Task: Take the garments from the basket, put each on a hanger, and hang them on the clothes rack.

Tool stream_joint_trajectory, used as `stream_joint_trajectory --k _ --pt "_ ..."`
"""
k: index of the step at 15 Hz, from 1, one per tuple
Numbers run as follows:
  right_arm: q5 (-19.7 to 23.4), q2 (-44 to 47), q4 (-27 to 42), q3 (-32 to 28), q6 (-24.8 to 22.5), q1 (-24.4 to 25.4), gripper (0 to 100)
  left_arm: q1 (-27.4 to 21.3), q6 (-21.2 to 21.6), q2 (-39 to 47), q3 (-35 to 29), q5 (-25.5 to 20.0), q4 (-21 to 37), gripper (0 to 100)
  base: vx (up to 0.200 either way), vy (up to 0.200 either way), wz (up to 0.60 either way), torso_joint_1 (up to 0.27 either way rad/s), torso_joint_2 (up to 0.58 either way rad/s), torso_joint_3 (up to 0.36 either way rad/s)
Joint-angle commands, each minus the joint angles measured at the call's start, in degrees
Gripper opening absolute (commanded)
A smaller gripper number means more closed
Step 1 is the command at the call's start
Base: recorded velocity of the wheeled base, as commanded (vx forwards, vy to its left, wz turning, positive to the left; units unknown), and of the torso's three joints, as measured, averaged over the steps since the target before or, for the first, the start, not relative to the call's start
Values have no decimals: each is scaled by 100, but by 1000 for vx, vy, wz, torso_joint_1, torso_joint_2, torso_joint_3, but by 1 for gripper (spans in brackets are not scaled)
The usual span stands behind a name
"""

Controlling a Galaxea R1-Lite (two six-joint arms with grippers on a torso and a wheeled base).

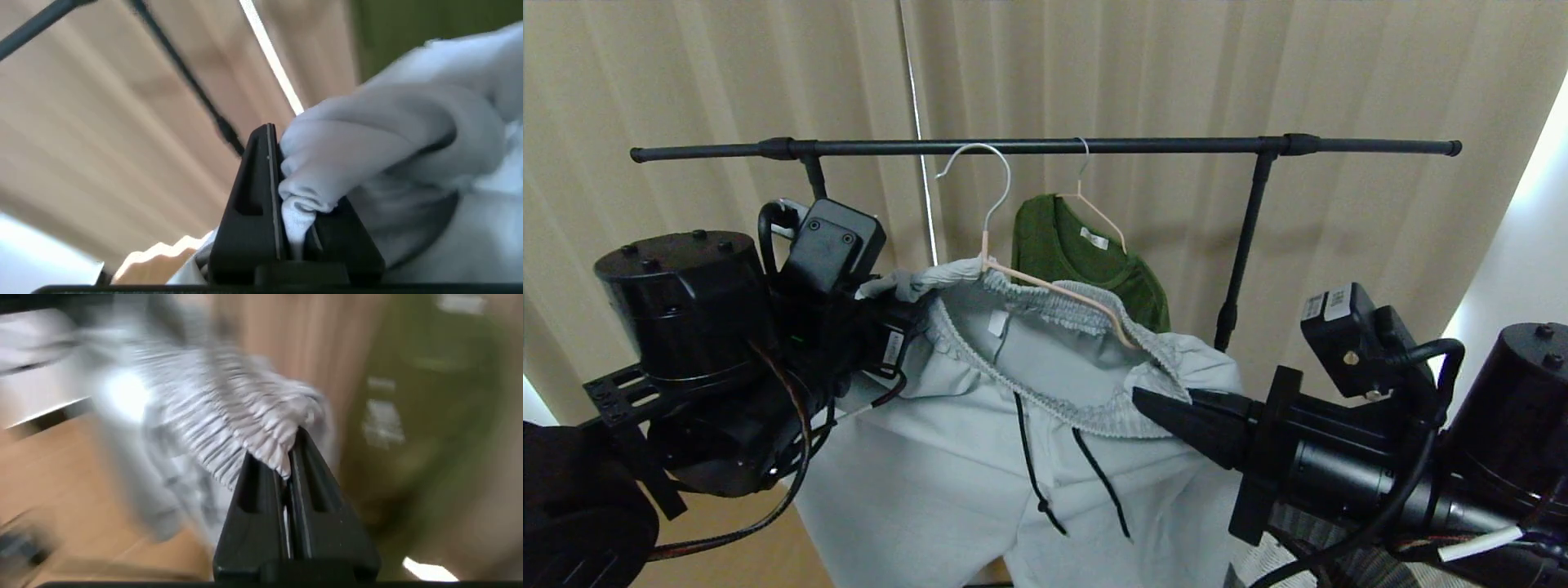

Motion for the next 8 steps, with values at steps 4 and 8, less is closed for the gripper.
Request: stream_joint_trajectory --k 4,8 --pt "-17 -38 -9 201 -12 103 0 -3 -65 -3 -16 -4 -13 0 0 0 0 0 0 0" --pt "-324 -108 -27 289 -161 94 100 15 -135 -11 -25 -4 -13 0 0 0 0 0 0 0"
